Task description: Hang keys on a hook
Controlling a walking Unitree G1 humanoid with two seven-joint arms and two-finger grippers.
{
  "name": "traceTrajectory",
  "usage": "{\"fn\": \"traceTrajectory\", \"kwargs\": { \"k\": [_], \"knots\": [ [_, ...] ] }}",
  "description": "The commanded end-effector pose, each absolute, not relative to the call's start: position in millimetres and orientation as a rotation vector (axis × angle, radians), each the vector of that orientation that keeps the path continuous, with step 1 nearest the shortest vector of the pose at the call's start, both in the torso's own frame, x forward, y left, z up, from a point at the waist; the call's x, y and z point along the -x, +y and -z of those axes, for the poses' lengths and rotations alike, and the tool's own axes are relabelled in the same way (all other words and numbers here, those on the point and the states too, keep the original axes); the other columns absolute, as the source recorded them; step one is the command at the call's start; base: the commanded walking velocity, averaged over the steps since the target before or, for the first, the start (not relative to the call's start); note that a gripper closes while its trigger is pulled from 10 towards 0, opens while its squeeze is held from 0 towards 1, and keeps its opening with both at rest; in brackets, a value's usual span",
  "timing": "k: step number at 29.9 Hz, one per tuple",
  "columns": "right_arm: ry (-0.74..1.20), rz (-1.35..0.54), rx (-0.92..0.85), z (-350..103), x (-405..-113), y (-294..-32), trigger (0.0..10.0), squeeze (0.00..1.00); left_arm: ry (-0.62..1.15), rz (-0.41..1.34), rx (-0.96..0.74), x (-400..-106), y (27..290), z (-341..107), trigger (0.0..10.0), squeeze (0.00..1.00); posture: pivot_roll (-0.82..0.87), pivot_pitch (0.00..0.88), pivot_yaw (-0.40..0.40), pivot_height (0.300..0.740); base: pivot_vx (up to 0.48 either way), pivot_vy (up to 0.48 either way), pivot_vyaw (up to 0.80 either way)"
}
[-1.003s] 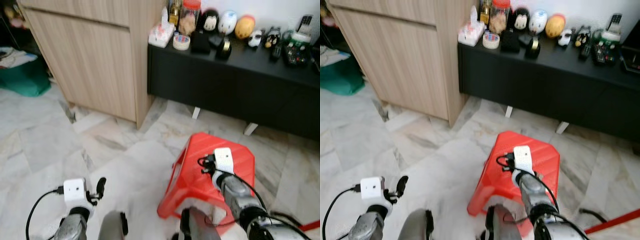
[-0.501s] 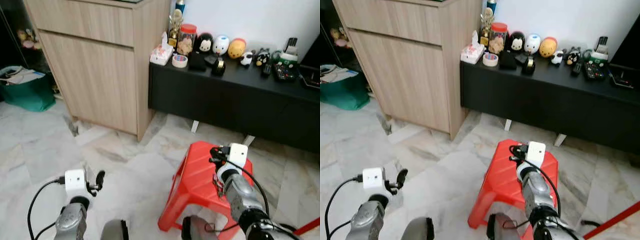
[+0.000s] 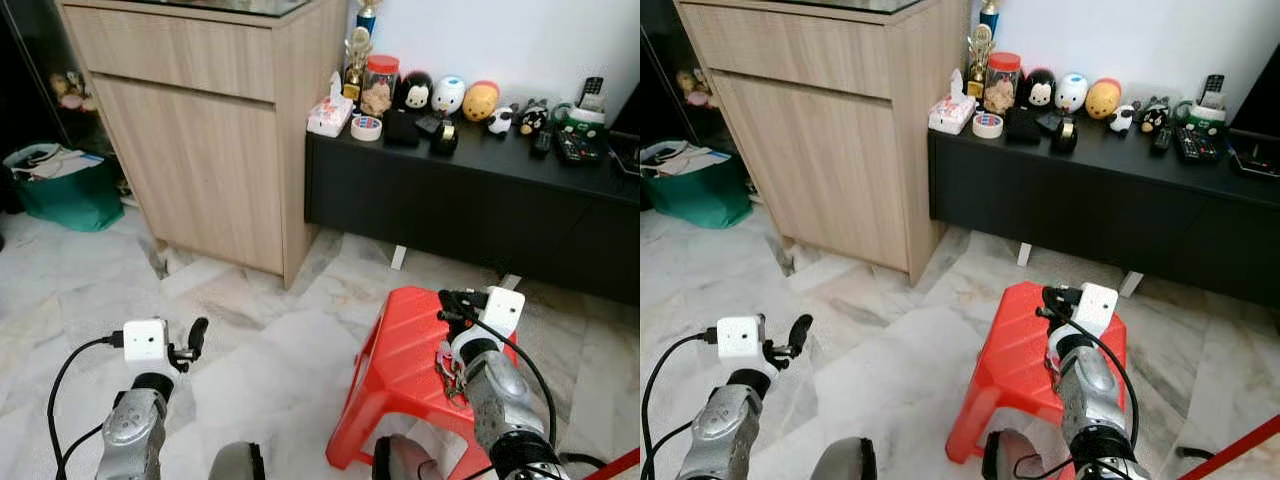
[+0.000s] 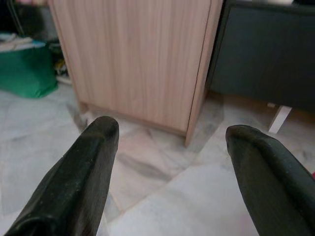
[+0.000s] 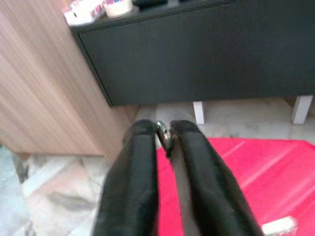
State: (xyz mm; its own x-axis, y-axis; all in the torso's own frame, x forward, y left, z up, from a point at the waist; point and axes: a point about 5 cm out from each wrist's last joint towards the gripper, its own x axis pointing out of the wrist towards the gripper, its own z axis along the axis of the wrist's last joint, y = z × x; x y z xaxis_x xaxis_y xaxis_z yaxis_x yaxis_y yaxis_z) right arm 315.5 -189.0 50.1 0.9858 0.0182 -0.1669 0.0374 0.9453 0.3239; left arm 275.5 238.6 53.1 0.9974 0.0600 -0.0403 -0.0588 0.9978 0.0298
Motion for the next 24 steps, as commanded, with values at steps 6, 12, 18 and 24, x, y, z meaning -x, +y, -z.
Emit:
{"fn": "traceTrajectory", "kwargs": {
  "k": [6,12,18,24],
  "knots": [
    [0.127,-0.046,-0.355,-69,-318,-171,10.0,0.0,-0.01,0.029,-0.026,-287,220,-66,10.0,0.0,0.06,0.0,-0.039,0.646,0.0,0.0,0.0],
    [0.138,-0.058,-0.402,-72,-316,-162,10.0,0.0,-0.032,0.051,0.021,-293,212,-74,10.0,0.0,0.07,0.0,-0.044,0.686,0.0,0.0,0.0],
    [0.174,0.034,-0.347,-63,-309,-188,10.0,0.0,-0.01,0.046,0.014,-288,218,-69,10.0,0.0,0.07,0.0,-0.043,0.7,0.0,0.0,0.0],
    [0.248,0.062,-0.271,-51,-303,-204,10.0,0.0,0.015,0.044,0.01,-283,221,-63,10.0,0.0,0.07,0.0,-0.041,0.7,0.0,0.0,0.0]
  ]
}}
